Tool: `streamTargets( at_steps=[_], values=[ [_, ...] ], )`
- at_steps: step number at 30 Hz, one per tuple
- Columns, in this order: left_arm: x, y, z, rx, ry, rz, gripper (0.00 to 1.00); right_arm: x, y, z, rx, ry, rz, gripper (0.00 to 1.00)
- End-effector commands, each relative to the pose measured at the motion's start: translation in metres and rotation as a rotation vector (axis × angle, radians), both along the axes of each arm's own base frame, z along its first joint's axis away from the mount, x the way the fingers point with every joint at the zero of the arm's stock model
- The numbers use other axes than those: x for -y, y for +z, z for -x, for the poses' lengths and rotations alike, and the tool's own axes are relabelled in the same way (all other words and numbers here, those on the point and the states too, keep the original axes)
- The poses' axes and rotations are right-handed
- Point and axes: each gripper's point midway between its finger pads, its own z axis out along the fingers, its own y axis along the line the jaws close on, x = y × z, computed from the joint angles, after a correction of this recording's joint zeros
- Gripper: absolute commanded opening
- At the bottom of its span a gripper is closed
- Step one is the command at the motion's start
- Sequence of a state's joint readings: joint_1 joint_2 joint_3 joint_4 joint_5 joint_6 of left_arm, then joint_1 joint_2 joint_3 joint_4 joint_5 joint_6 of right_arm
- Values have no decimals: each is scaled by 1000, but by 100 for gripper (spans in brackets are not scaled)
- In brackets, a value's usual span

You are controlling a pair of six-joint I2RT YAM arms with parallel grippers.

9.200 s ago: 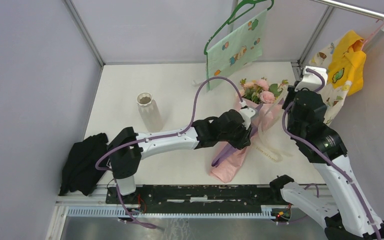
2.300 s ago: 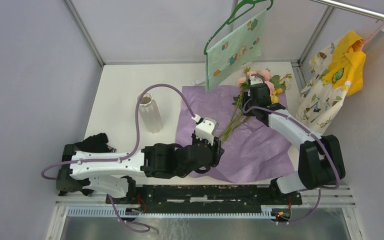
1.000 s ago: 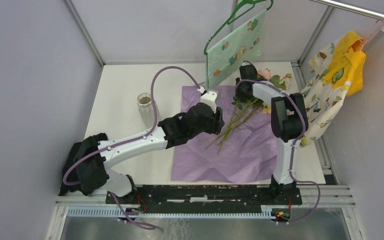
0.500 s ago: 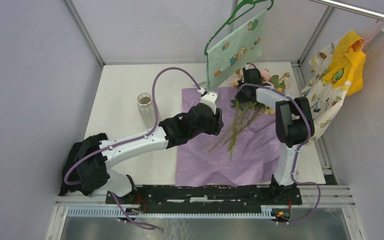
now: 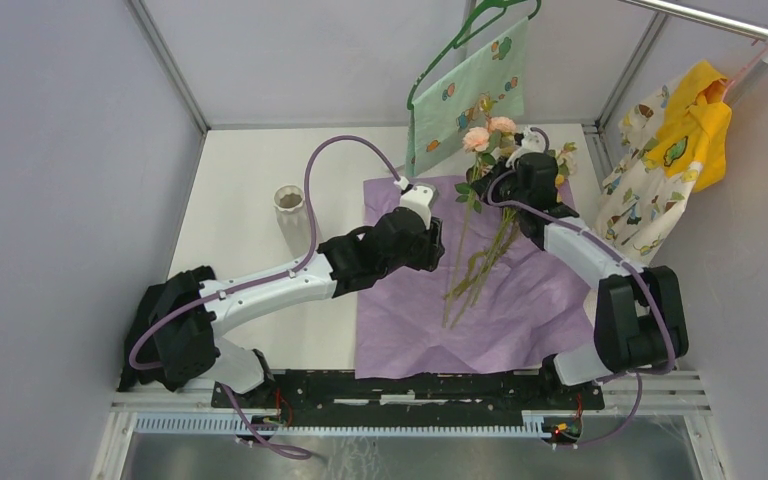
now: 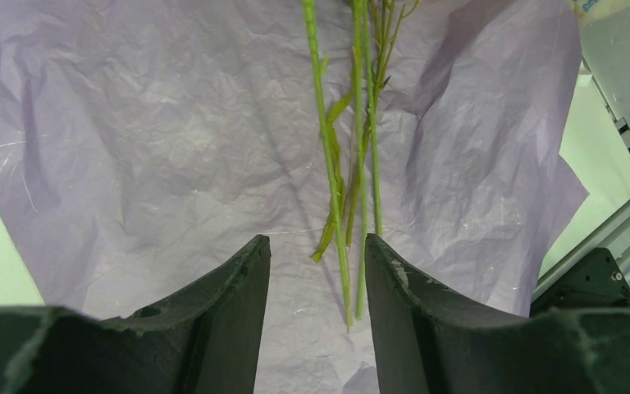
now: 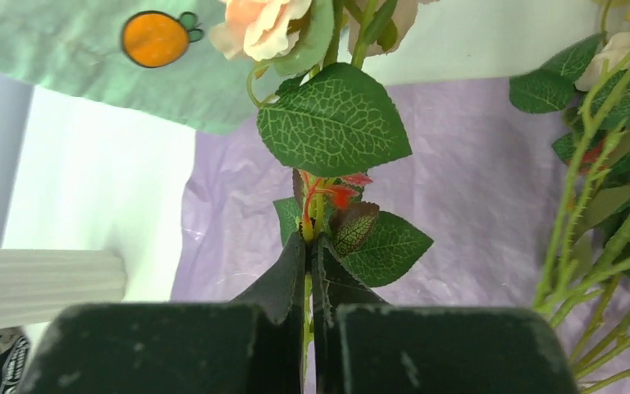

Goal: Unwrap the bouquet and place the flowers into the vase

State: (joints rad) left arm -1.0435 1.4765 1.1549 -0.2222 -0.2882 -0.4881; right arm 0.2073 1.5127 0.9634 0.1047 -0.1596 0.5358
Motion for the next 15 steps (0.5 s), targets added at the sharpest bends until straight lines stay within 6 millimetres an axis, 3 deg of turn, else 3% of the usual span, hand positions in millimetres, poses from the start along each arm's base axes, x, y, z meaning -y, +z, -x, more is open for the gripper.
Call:
streamTargets(
  at_steps=[1,9,15],
  values=[
    [-5,23,-8,59,24,38,52,-14,57,8,207,56,-140,0],
    [-28,50,-11,113,102,62,52,-20,147,45,531,142,-240,0],
    [-64,108,-4,197,164,143,54,-28,228,91,798,240,-323,0]
  ],
)
